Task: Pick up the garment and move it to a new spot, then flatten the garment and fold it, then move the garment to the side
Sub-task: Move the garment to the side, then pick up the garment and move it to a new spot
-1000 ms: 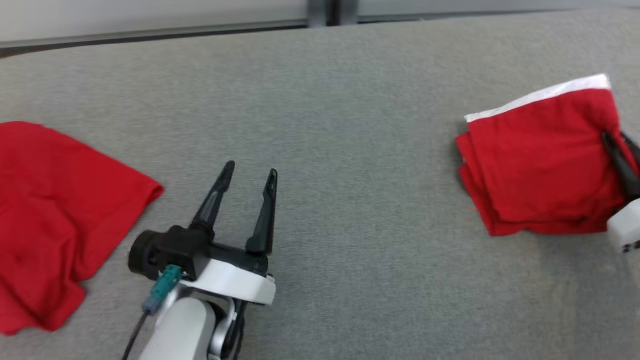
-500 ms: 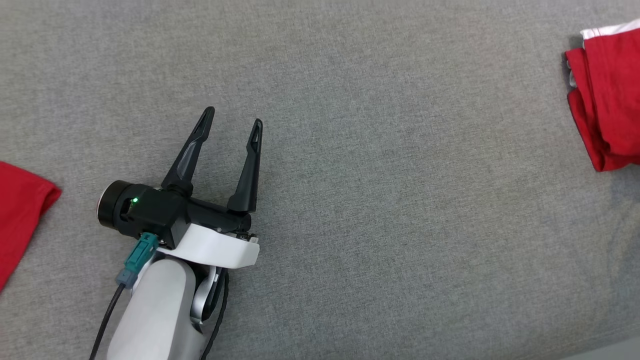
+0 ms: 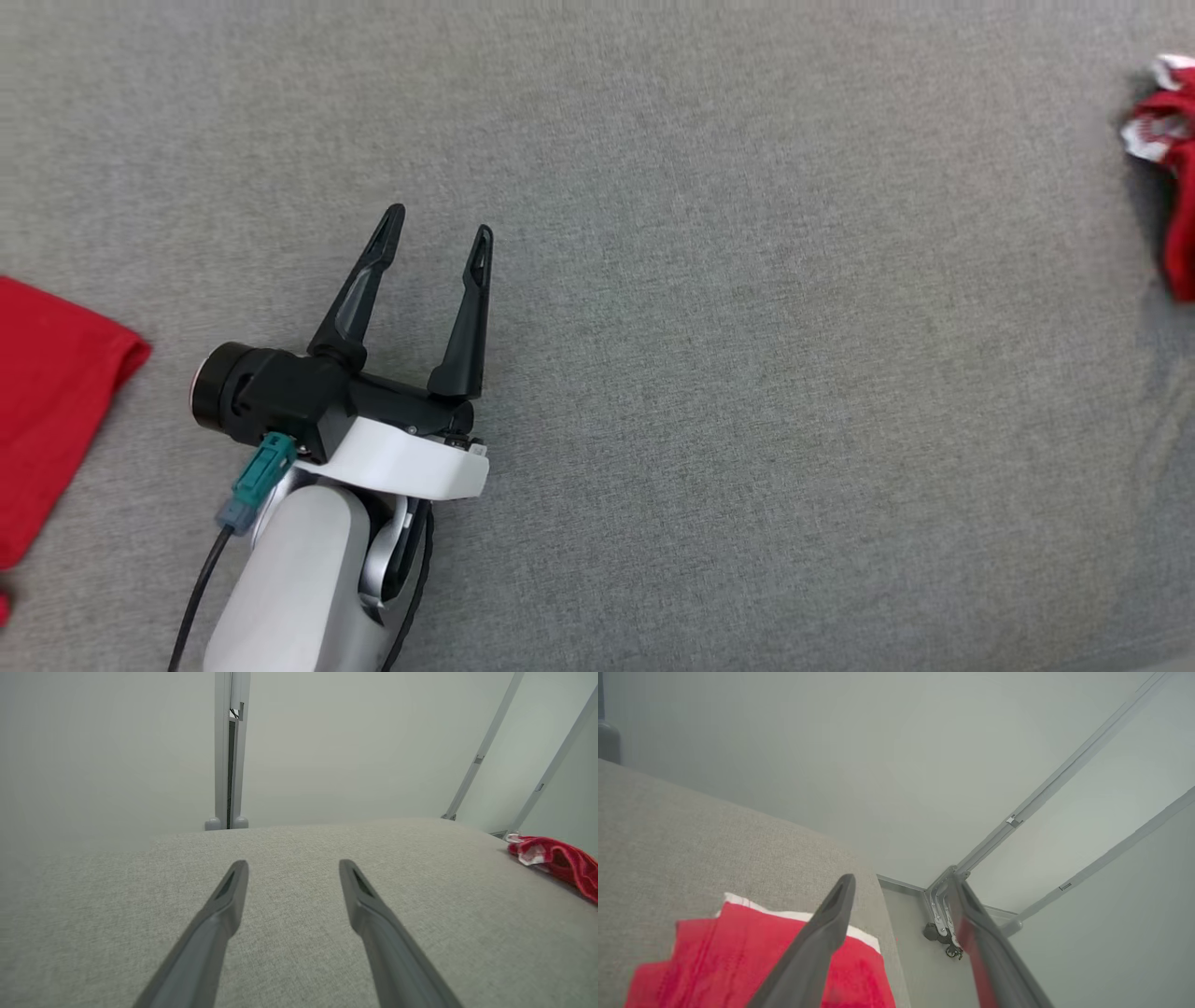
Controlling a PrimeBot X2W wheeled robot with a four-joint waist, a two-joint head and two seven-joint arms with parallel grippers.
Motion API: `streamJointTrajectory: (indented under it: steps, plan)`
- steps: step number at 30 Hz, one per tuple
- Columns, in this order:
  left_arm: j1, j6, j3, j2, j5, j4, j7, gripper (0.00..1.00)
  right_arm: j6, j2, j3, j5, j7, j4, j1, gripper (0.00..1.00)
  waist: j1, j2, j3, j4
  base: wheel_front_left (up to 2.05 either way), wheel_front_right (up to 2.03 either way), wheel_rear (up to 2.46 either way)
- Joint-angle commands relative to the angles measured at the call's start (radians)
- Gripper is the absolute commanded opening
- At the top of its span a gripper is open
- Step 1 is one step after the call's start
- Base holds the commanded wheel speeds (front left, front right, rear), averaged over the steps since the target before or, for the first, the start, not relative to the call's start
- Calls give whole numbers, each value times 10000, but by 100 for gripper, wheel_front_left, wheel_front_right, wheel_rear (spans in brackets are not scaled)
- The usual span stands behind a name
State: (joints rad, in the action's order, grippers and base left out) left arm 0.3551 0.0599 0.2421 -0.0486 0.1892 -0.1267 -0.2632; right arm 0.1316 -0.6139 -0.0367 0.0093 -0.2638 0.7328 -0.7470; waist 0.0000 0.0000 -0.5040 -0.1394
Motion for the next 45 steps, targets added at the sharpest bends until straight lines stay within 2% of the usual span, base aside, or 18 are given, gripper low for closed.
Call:
streamJointTrajectory:
  steps: [1,4,10,19,24,32,37,45]
  plan:
    - [-45,-89,-2,-41,119,13,-21,100,-18,227,-65,131,-9,-230,292,100,0,0,324,173,0,0,0]
    - [-183,-182,51,-36,349,19,-21,100,-19,647,-208,486,-10,-1005,609,100,0,0,873,404,0,0,0]
    - [-562,-454,197,-36,780,113,-19,100,-18,1605,203,1580,-8,-2485,1598,100,0,0,2062,1066,0,0,0]
    - [-1547,-804,172,-35,1174,197,-19,100,-18,2855,676,2789,-8,-4039,3436,100,0,0,3496,2142,0,0,0]
    - [-2118,-930,81,-38,1377,285,-21,100,-18,3540,571,2988,-10,-4685,4482,100,0,0,4017,2479,0,0,0]
    - [-2755,-1096,94,-35,1304,149,-21,100,-13,4549,636,2571,-10,-5169,5941,100,0,0,4370,2713,0,0,0]
    - [-2886,-1280,113,-35,1436,122,-21,100,-12,4735,866,2341,-10,-5151,6313,100,0,0,4421,2705,0,0,0]
    - [-2878,-1331,146,-36,1426,68,-21,100,-10,4805,848,2341,-10,-5082,6378,100,0,0,4461,2679,0,0,0]
